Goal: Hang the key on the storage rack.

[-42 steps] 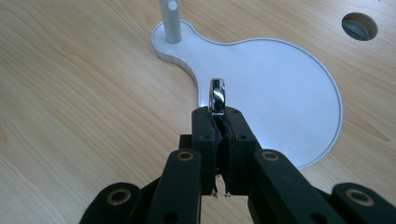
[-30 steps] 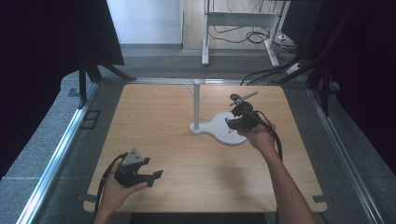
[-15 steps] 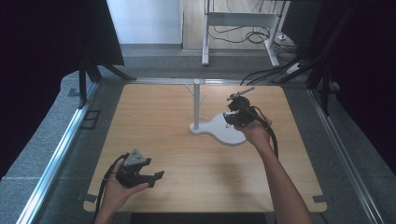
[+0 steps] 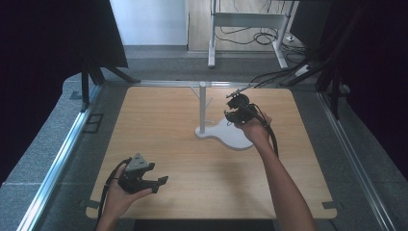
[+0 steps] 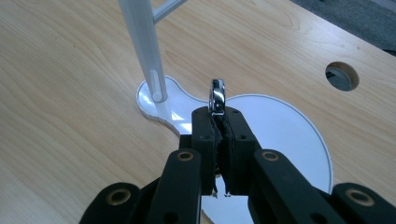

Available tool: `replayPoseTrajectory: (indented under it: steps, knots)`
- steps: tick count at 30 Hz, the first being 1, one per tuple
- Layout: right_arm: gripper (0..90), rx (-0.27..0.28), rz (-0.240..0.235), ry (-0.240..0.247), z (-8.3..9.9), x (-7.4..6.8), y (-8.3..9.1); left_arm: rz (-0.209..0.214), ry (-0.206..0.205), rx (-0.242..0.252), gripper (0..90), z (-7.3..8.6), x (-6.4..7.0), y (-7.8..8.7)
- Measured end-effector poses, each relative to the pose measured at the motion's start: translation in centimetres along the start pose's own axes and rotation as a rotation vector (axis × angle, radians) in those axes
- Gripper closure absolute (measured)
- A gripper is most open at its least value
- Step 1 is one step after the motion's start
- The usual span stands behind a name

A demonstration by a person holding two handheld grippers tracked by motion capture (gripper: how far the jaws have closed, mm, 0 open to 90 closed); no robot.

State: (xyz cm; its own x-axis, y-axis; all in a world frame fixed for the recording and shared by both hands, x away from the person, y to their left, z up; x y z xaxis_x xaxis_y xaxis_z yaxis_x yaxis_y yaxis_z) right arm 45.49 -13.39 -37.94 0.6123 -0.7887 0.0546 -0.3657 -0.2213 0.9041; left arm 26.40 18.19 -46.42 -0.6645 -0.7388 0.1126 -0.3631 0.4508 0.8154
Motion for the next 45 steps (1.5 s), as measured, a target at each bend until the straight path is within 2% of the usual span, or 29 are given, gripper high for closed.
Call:
replayPoseTrajectory:
  steps: [9, 19, 23, 32, 38, 45]
  knots:
    - [84.8, -0.004, 0.002, 0.005, -0.5, -0.3, -0.9, 0.0, 0.004, 0.0, 28.2, 0.1, -0.1, 0.0]
    - [84.8, -0.022, -0.013, 0.012, -0.1, -1.1, -2.4, 0.003, -0.008, -0.01, 28.2, -0.1, 0.3, -0.4]
    - [84.8, -0.025, 0.0, 0.018, -0.4, -1.2, -2.6, 0.003, -0.005, -0.01, 28.2, 0.0, 0.2, -0.3]
    - [84.8, -0.012, 0.023, 0.025, -2.5, -0.8, -2.3, 0.01, -0.012, -0.012, 28.2, -0.1, 0.4, -0.5]
    - [84.8, -0.017, 0.039, 0.035, -3.9, -0.5, -2.9, 0.015, -0.005, -0.007, 28.3, 0.1, 0.2, -0.3]
    - [84.8, -0.013, 0.05, 0.02, -4.6, 0.0, -3.5, 0.02, -0.002, -0.01, 28.3, 0.2, 0.1, -0.5]
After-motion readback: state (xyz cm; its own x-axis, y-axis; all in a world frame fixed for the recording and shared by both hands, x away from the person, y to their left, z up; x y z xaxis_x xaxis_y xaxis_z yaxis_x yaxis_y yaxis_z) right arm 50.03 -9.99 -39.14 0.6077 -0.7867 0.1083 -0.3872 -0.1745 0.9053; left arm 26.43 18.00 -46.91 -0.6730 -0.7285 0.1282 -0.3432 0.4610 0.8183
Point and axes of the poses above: each handheld gripper's, and its own axes: y roughly backward along the jaws, z roughly out of its underside, x roughly to its right, the point moved 2 cm from there along -y, roughly forward along the jaws, and after that the axes turned 13 degrees about -x, right-handed, at the moved point
